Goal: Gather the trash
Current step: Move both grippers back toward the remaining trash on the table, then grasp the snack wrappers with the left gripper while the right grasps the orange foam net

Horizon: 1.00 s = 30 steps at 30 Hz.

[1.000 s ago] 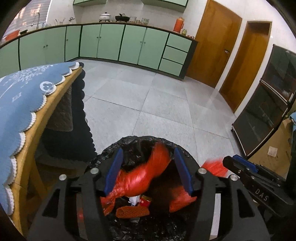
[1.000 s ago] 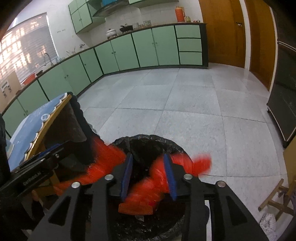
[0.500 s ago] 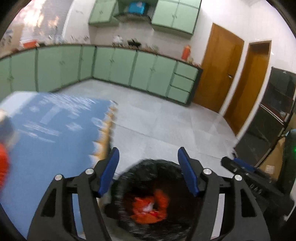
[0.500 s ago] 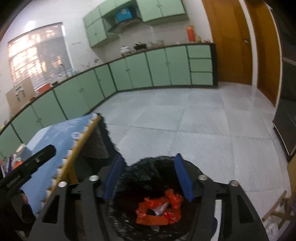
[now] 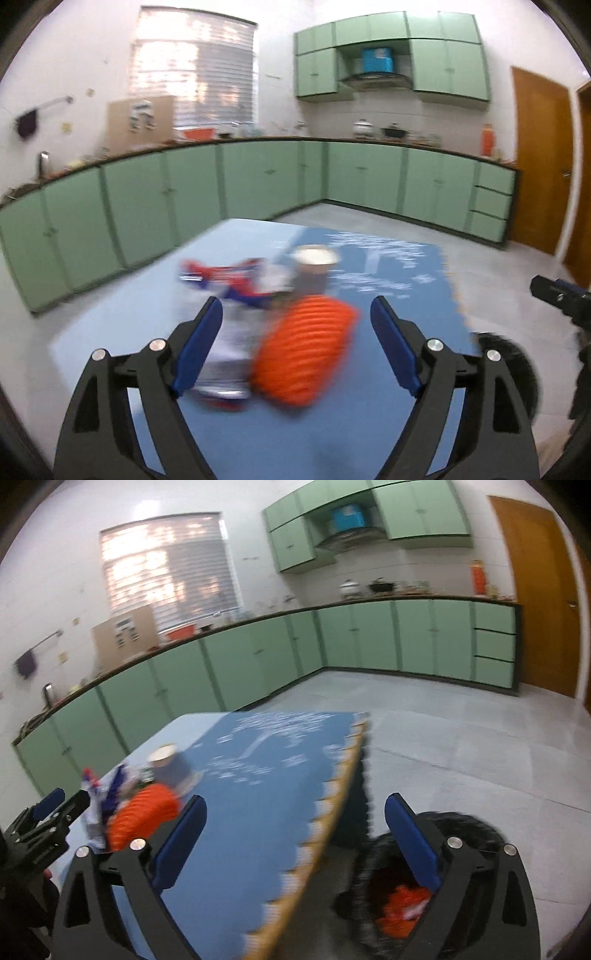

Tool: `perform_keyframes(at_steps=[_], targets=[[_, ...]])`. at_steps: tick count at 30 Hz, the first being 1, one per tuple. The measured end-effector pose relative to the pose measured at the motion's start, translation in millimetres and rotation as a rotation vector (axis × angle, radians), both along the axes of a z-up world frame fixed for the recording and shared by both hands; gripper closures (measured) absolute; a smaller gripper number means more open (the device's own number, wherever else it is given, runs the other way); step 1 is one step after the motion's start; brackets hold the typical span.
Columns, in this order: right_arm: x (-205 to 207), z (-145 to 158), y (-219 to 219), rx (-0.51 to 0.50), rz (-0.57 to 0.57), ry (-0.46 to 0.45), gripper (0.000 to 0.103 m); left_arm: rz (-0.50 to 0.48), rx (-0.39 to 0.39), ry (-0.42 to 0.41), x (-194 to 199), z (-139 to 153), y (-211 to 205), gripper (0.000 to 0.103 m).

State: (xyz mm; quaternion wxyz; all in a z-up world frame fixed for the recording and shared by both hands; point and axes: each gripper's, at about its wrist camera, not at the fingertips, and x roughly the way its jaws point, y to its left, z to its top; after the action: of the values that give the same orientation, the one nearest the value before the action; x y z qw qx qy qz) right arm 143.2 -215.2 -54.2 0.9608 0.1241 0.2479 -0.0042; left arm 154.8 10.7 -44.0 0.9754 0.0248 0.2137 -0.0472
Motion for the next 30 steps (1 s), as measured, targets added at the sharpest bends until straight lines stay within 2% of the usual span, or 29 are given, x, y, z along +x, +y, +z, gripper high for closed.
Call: perform_keyframes(at_steps=[3,8,13,19,22,24,28,30], targets=[[12,-6,42,0.007,0.074,0.016,0.008,0.073,0.026,0.005,-3,-4,36,0.02],[33,-19,106,0.005,0.172,0.055,0.008,0.144,0.012,0.022,-2,-8,82,0.02],[51,-32,147,0.028,0.23,0.1,0.009,0.195,-0.011,0.031,2,-10,119,0.02],[71,-49,175,0.016,0.243,0.169,0.022,0.214,-0.063,0.049,8,-14,139,0.02],[77,-56,180,0.031,0.259,0.2,0.035,0.206,-0.075,0.053,10,-16,139,0.02],[80,-60,182,0.05,0.281,0.216,0.055,0.198,-0.082,0.056,11,-17,138,0.02],[81,-60,182,0.092,0.341,0.209,0.087,0.178,-0.088,0.066,14,-22,134,0.02],[76,-56,180,0.09,0.353,0.188,0.091,0.168,-0.092,0.07,14,-24,132,0.02]])
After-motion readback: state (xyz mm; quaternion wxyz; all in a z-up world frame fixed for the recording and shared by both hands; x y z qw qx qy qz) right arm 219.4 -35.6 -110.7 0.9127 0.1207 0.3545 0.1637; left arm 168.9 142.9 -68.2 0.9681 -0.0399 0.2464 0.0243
